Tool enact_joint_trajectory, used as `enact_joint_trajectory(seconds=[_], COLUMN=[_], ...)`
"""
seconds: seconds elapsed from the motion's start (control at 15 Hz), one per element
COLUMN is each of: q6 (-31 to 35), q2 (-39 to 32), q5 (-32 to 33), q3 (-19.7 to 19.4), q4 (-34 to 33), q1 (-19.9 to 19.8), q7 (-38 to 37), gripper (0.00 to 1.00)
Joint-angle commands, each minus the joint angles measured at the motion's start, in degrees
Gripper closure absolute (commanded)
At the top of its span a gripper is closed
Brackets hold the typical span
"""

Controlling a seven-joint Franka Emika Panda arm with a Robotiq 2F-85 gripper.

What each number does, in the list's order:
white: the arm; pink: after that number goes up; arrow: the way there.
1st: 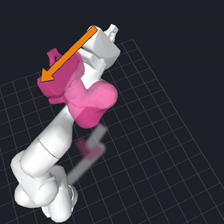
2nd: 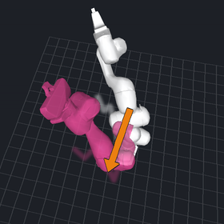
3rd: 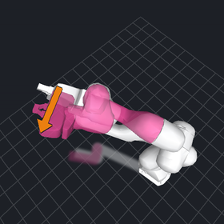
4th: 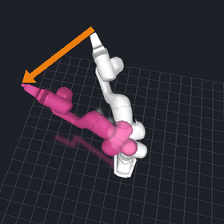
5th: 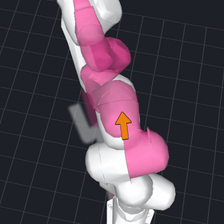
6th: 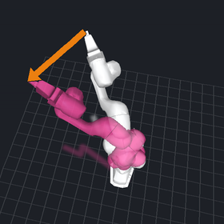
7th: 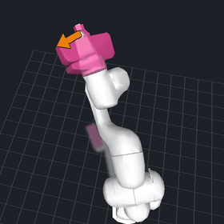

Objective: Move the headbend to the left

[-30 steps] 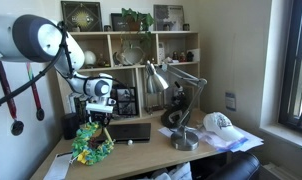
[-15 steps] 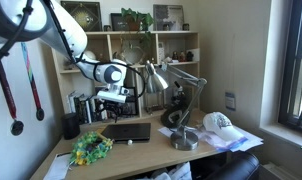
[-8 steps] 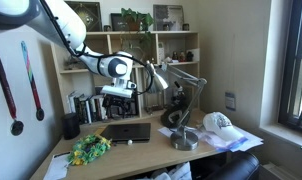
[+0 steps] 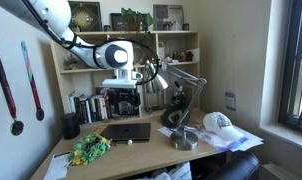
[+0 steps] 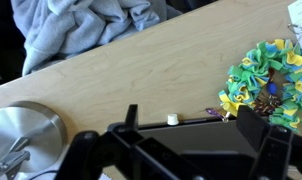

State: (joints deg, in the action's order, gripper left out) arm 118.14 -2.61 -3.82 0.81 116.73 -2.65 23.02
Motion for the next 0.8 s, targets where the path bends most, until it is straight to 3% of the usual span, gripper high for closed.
enact_joint_trajectory(seconds=[0.0, 0.6, 0.67, 0.73], q6=[1.2, 1.7, -0.1, -0.1], q2=[7.8, 19.9, 16.1, 17.2], q5=[1.1, -2.4, -1.2, -1.6], q3=[-1.8, -8.0, -7.9, -8.3], q4=[6.9, 16.9, 13.1, 14.0], q1=[-0.3, -1.6, -0.9, -1.1], q7=[-2.1, -5.5, -3.3, -3.6], gripper=[0.0, 0.0, 0.0, 0.0])
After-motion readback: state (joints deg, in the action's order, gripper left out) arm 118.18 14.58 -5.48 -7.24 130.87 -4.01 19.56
